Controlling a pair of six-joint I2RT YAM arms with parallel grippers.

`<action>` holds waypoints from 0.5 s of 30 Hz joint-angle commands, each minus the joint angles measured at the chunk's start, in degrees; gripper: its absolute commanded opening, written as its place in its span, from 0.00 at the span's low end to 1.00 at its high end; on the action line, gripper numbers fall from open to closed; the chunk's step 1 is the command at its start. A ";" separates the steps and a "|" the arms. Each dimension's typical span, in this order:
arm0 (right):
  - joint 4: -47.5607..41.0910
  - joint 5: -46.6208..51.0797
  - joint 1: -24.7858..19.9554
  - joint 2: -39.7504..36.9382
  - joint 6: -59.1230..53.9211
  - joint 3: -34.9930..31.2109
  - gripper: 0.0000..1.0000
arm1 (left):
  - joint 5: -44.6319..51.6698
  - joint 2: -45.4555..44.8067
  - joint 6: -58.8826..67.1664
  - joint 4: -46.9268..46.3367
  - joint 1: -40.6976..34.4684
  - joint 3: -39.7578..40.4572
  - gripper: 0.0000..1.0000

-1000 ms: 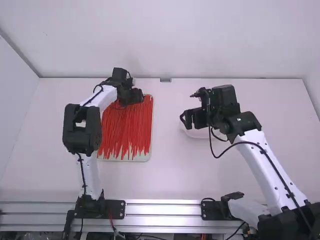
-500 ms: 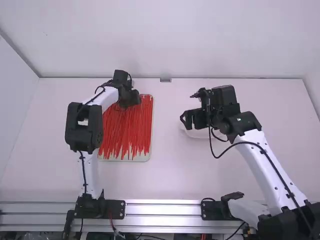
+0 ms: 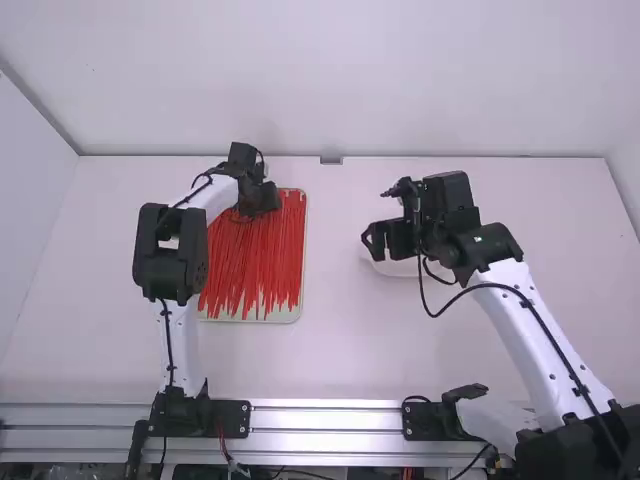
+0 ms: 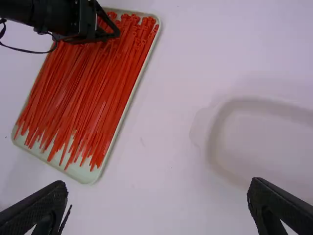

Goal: Fasten the cable tie

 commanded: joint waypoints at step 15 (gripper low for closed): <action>-0.22 0.07 0.26 -0.72 0.15 1.70 0.98 | -1.60 0.48 0.42 3.45 -0.59 -2.16 0.39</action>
